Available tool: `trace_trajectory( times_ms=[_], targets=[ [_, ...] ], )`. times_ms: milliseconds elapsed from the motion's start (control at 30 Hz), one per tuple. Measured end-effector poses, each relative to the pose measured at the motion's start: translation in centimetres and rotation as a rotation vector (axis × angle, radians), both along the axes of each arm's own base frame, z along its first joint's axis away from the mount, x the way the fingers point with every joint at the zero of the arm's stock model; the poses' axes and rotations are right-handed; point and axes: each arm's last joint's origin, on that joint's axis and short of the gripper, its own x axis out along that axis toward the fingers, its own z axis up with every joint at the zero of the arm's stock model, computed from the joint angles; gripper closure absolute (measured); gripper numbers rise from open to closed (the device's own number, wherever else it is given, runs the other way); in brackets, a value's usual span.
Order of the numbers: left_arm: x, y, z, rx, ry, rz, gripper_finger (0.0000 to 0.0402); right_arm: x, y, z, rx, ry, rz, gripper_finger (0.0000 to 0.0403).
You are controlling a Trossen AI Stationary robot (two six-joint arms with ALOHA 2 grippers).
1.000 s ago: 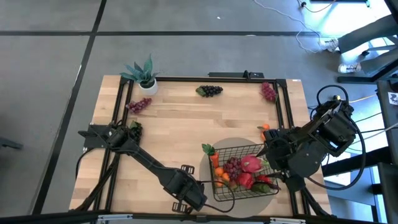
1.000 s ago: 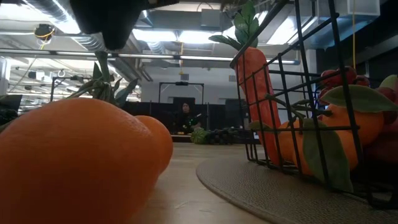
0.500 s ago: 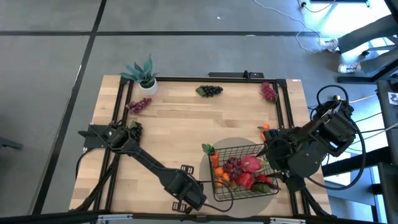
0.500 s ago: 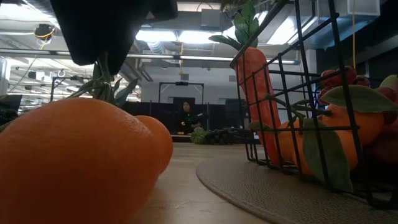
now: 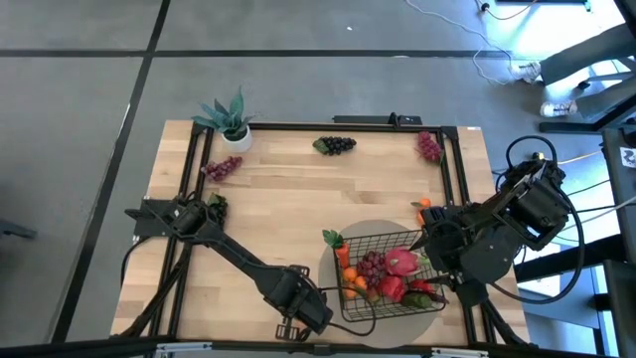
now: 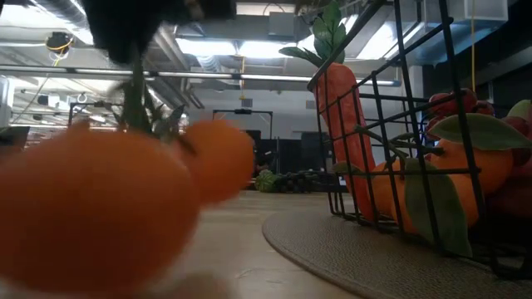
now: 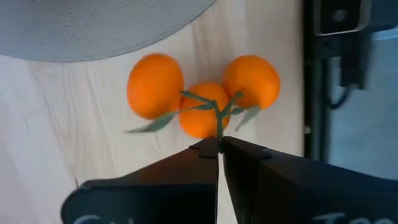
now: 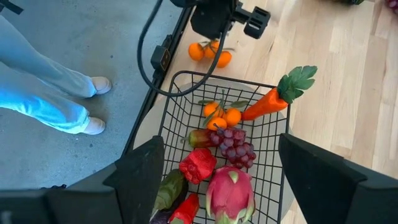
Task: Build produce basket
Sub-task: Put the bottom center orange into the wire basket
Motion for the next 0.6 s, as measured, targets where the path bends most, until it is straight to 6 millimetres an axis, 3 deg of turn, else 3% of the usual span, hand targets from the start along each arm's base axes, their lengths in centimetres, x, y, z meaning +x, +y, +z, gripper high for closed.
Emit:
trace_trajectory(
  times_ms=[400, 600],
  targets=[
    [-0.3, 0.4, 8.9, -0.018, -0.15, -0.039, 0.0401, 0.0, 0.0, 0.0, -0.002, -0.001, 0.003, 0.0104],
    [-0.7, 2.0, 12.5, -0.055, -0.299, -0.007, 0.0401, 0.0, 0.0, 0.0, -0.002, 0.0, 0.003, 0.0104]
  ],
)
